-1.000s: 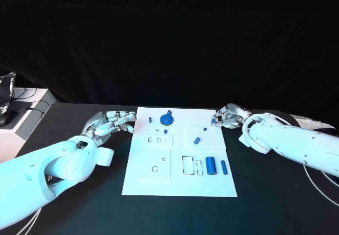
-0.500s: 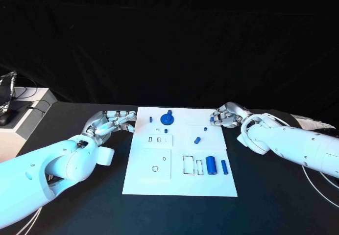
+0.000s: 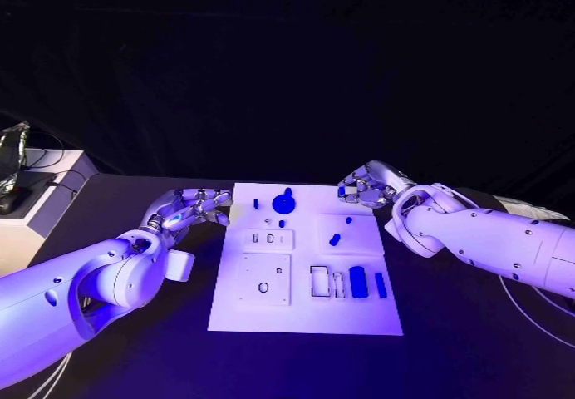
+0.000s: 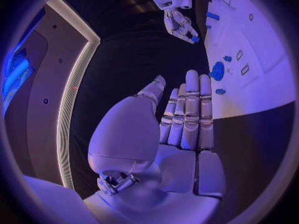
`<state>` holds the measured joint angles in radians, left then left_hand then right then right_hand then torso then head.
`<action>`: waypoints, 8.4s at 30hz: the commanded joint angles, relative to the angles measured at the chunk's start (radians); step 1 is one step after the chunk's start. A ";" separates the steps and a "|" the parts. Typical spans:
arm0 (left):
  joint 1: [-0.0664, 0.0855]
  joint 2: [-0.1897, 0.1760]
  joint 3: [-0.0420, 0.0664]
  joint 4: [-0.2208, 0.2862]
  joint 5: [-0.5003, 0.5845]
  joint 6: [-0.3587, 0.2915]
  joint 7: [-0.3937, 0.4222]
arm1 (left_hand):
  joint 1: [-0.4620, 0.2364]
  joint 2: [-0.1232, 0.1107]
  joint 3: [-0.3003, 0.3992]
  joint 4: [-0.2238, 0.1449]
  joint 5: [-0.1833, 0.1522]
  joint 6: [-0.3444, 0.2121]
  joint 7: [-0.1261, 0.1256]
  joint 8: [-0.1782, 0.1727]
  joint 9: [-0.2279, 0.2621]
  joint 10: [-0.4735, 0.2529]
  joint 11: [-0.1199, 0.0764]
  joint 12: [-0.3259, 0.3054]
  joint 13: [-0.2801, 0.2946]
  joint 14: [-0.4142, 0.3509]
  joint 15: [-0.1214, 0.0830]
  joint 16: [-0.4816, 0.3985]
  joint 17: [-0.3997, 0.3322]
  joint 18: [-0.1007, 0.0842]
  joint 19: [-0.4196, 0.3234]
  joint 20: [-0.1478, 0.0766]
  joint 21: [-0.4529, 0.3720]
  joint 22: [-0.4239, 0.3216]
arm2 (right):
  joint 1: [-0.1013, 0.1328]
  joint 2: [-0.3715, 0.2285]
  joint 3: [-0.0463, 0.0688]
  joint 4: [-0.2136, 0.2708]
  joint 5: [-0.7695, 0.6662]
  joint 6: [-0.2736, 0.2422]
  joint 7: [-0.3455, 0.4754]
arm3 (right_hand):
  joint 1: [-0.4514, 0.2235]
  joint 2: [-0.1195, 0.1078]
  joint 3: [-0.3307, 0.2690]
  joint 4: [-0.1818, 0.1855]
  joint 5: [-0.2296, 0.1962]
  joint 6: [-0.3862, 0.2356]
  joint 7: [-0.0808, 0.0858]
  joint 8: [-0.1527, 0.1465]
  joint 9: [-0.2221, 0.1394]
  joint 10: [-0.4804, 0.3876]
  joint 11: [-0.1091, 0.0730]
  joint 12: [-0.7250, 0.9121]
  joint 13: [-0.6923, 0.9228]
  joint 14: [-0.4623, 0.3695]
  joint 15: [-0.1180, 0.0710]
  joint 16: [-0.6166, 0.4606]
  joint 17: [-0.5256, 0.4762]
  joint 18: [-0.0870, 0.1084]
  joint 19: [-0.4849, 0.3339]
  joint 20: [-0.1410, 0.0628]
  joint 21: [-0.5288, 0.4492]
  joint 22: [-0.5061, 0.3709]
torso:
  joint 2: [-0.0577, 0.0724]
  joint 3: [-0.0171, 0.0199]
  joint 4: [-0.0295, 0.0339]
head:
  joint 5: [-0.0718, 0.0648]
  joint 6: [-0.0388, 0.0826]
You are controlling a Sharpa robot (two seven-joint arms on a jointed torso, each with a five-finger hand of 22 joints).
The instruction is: Assemble the parts on the task board
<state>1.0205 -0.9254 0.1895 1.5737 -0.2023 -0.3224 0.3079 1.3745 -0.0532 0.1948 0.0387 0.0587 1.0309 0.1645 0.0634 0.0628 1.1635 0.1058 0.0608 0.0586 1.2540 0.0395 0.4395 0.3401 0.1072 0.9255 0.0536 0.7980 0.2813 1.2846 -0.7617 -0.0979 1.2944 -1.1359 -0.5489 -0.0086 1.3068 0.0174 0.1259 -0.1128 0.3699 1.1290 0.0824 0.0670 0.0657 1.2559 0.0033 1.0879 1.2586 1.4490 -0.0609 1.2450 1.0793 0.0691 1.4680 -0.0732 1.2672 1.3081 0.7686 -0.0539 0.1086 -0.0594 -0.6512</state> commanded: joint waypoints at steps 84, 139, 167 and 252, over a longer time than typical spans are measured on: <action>0.000 0.006 0.001 -0.004 -0.002 0.028 -0.001 | -0.002 0.000 0.003 0.002 -0.004 0.002 -0.004 0.000 0.001 0.000 0.002 0.000 0.001 -0.001 -0.005 -0.006 0.002 -0.001 -0.001 -0.007 -0.003 -0.006 | -0.105 0.177 -0.015 0.171 -0.329 -0.049 -0.474 | -0.047 -0.064 -0.037 0.052 0.014 -0.007 0.033 0.002 0.001 -0.020 0.009 -0.046 -0.017 -0.005 0.004 -0.020 -0.032 -0.001 0.040 0.002 -0.034 0.172 | 0.002 0.0006 0.0005 | 0.021 -0.027; 0.119 0.216 -0.019 -0.222 -0.648 0.252 -0.601 | -0.276 -0.111 0.029 0.241 0.000 -0.072 -0.094 0.404 0.358 -0.044 -0.110 0.811 0.578 0.057 -0.096 0.711 0.535 0.023 0.113 -0.092 0.490 0.438 | 0.028 -0.089 -0.003 0.233 0.242 -0.096 -0.044 | -0.048 -0.085 -0.166 0.154 0.065 -0.086 0.038 0.081 0.109 -0.126 0.018 -0.067 -0.183 -0.007 0.011 -0.031 -0.022 0.004 0.034 0.009 -0.058 0.167 | -0.042 0.0359 -0.0334 | 0.061 -0.035; 0.223 0.461 -0.114 -0.421 -0.834 0.454 -0.854 | -0.304 -0.146 0.127 0.236 -0.002 -0.048 -0.115 0.368 0.597 -0.015 -0.128 0.818 0.638 0.122 -0.111 0.773 0.691 0.007 0.228 -0.099 0.539 0.682 | 0.037 -0.096 -0.003 0.196 0.255 -0.056 -0.078 | -0.051 -0.086 -0.167 0.152 0.088 -0.089 0.041 0.059 0.121 -0.120 0.021 -0.057 -0.165 -0.006 0.013 -0.026 -0.014 0.004 0.035 0.011 -0.052 0.168 | -0.046 0.0433 -0.0390 | 0.063 -0.053; 0.227 0.503 -0.116 -0.480 -0.784 0.450 -0.828 | -0.225 -0.060 0.438 -0.114 0.349 -0.020 -0.110 0.302 0.666 0.001 -0.137 0.751 0.583 0.120 -0.116 0.798 0.715 0.011 0.220 -0.103 0.509 0.749 | 0.042 -0.090 -0.003 0.189 0.247 -0.045 -0.094 | -0.051 -0.078 -0.170 0.148 0.089 -0.082 0.040 0.045 0.131 -0.114 0.019 -0.060 -0.157 -0.005 0.012 -0.028 -0.013 0.004 0.035 0.011 -0.052 0.168 | -0.042 0.0414 -0.0386 | 0.057 -0.073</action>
<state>1.2494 -0.4201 0.0741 1.0896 -0.9943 0.1521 -0.5246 1.1587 -0.1030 0.5351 0.0255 0.4054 0.9913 0.0725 0.3459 0.6330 1.1390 -0.0091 0.8149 0.6422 1.3721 -0.0780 1.2351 1.0550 0.1308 1.1410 -0.0534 1.3028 1.0306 1.3265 -0.8517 -0.1018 1.4832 -0.8813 -0.6059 -0.1071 1.2528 -0.0710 -0.0429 0.0411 0.4528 1.0436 0.1207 0.1155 0.1947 1.1359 0.0264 1.0276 1.1004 1.4418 -0.0464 1.2141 1.0659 0.0689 1.4680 -0.0589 1.2126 1.3081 0.7276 -0.0128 0.0693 -0.0033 -0.7238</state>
